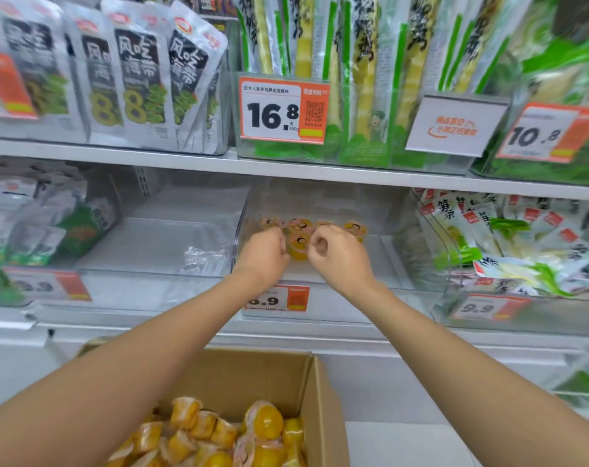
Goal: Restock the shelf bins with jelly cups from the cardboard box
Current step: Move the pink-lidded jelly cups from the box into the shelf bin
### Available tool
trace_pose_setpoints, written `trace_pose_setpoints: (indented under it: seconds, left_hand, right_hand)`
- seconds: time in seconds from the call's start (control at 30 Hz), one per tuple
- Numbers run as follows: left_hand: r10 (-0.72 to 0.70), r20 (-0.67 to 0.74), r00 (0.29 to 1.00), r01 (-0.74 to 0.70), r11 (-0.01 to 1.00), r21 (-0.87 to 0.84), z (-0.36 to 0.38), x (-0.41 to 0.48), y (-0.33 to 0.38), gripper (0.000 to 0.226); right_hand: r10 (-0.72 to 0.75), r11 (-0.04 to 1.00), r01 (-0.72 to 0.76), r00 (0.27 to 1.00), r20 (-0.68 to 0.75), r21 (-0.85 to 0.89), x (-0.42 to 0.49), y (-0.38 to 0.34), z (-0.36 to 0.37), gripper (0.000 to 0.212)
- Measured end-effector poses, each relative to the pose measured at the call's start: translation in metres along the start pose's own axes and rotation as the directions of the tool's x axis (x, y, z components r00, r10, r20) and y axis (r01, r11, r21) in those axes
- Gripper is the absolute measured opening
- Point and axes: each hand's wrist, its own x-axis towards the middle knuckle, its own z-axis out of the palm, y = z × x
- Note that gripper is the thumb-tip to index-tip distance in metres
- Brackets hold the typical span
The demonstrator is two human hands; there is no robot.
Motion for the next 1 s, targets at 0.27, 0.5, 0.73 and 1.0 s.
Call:
trace_pose_setpoints:
  seconds: [0.27, 0.5, 0.73, 1.0]
  left_hand:
    - [-0.12, 0.05, 0.992, 0.123, 0.99, -0.071, 0.007, -0.118, -0.031, 0.014]
    - [-0.361, 0.522, 0.773, 0.306, 0.932, 0.192, 0.083, -0.176, -0.149, 0.014]
    - [-0.416, 0.732, 0.539, 0.357, 0.9, 0.248, 0.172, -0.209, -0.199, 0.018]
    - [-0.428, 0.736, 0.525, 0.398, 0.887, 0.232, 0.223, -0.211, -0.222, 0.078]
  right_hand:
    - [0.035, 0.999, -0.031, 0.978, 0.204, -0.025, -0.116, -0.038, 0.029, 0.003]
    - [0.261, 0.965, -0.178, 0.632, 0.73, -0.192, -0.172, -0.009, 0.131, 0.033]
    - [0.476, 0.86, -0.416, 0.439, 0.762, -0.297, -0.181, 0.007, 0.218, 0.037]
    - [0.574, 0.792, -0.525, 0.466, 0.674, -0.311, -0.191, 0.019, 0.256, 0.05]
